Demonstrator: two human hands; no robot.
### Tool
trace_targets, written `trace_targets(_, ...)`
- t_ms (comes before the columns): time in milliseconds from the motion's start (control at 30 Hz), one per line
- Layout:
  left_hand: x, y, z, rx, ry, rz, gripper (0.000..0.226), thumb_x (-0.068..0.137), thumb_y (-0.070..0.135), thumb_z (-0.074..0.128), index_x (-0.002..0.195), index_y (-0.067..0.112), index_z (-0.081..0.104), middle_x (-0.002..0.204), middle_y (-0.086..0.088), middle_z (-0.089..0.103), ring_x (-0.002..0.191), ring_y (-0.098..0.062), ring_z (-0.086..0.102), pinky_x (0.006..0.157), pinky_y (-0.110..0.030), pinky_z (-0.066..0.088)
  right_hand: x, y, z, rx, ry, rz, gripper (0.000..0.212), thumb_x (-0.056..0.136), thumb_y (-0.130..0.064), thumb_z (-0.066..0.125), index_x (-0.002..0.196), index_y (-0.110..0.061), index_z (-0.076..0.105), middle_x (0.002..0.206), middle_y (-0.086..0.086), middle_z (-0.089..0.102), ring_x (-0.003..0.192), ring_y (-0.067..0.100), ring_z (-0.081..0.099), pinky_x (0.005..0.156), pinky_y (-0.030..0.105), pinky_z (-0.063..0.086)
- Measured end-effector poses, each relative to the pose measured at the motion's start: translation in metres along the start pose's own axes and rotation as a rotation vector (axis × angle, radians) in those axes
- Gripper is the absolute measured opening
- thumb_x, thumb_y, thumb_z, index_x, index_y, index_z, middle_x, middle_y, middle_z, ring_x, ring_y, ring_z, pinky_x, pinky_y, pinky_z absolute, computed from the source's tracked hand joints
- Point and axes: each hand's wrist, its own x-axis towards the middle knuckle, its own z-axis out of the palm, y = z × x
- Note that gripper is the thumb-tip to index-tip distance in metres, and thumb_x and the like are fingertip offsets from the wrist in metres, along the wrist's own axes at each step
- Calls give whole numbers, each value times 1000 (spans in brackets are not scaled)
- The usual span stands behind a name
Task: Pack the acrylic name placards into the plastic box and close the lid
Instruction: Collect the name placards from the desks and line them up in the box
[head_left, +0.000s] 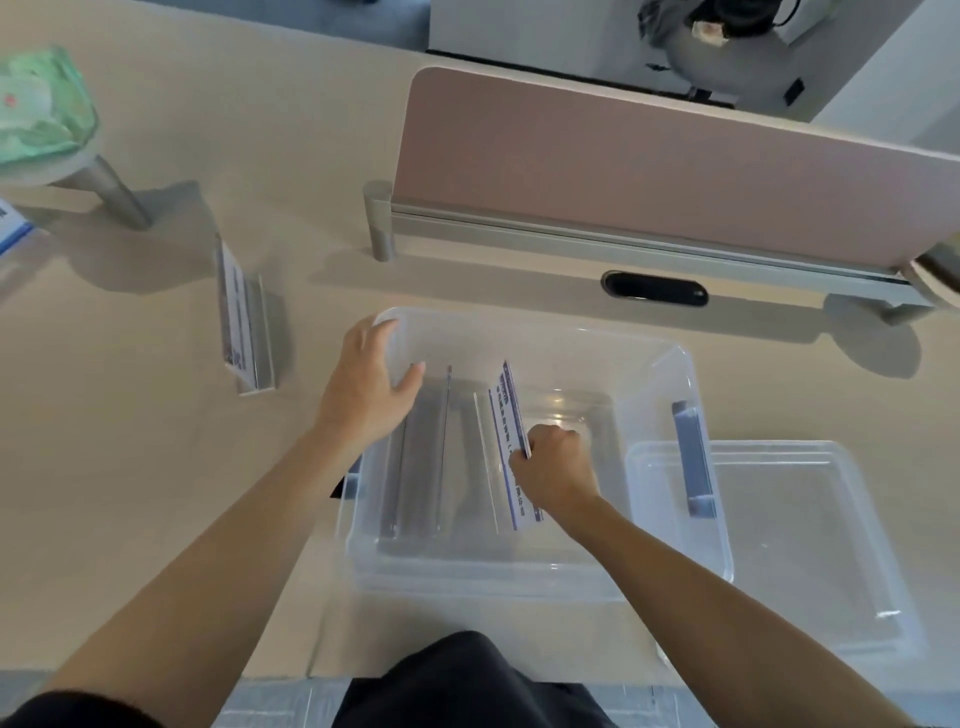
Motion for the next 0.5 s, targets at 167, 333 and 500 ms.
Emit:
trace_targets(167,1,1,0,8,-12,-65,57,89,32,63,140,18,42,140,-8,44,125,-20,46,98,-24,32,3,-3,12,114,-81,27,20,92,-27,59,84,-9,57,80,10,66,62,22,59,56,31,52)
trace_targets(333,0,4,-4,-26,9,-92,55,90,28,62,140,20,42,135,-6,49,122,-20,48,98,-23,34,13,10,-6,242,-314,-96,88,86,-42,71,154,-29,17,116,4,70,87,18,69,76,32,55)
trace_targets(500,0,5,-4,-39,2,-109,53,89,25,61,139,21,42,133,-4,50,113,-21,53,96,-30,42,30,21,-28,163,-518,-307,101,83,-41,77,148,-59,2,153,-6,43,110,17,63,97,34,52)
